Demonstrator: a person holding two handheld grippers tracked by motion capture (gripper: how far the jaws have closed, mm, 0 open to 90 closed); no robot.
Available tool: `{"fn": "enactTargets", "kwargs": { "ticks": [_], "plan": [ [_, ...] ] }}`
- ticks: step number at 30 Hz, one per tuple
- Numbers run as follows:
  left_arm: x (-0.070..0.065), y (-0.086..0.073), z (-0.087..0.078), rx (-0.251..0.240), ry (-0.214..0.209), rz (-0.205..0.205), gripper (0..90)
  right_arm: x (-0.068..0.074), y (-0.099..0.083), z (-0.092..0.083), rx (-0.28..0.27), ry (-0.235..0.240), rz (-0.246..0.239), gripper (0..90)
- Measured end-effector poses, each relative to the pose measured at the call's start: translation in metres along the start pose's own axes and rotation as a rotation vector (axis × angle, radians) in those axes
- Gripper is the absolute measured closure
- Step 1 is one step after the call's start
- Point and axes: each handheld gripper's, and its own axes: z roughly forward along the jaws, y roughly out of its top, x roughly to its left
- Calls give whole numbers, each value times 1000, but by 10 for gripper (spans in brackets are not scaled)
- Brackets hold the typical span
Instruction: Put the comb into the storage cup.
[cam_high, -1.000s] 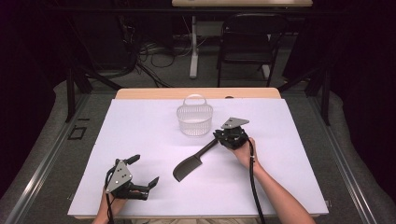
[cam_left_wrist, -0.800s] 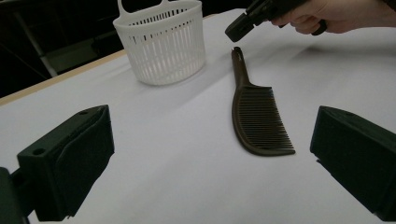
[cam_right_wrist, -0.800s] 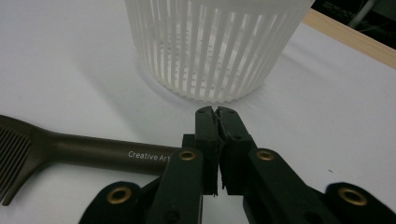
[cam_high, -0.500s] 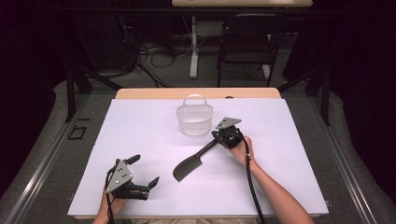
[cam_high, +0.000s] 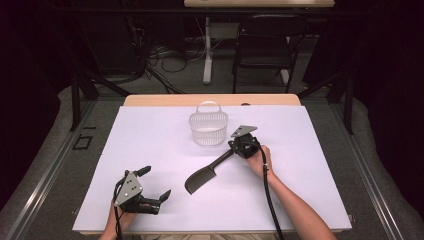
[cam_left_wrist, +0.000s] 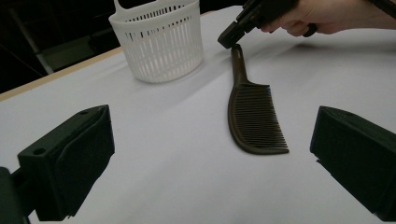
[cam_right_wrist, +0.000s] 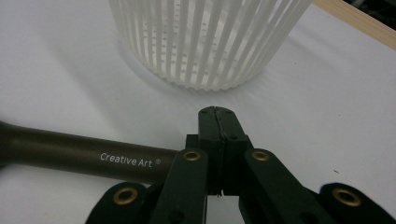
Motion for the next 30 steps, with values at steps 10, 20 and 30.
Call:
{"fn": "enactTargets", "kwargs": {
  "ticks": [10, 20, 30],
  "plan": [
    [1, 0, -1, 1, 4, 6, 0, 2, -1, 0, 42, 27, 0, 900],
    [0, 0, -1, 3, 4, 6, 0, 2, -2, -6, 73, 56, 14, 900],
    [0, 0, -1, 8, 3, 9, 0, 4, -5, -12, 89, 70, 0, 900]
  ]
}}
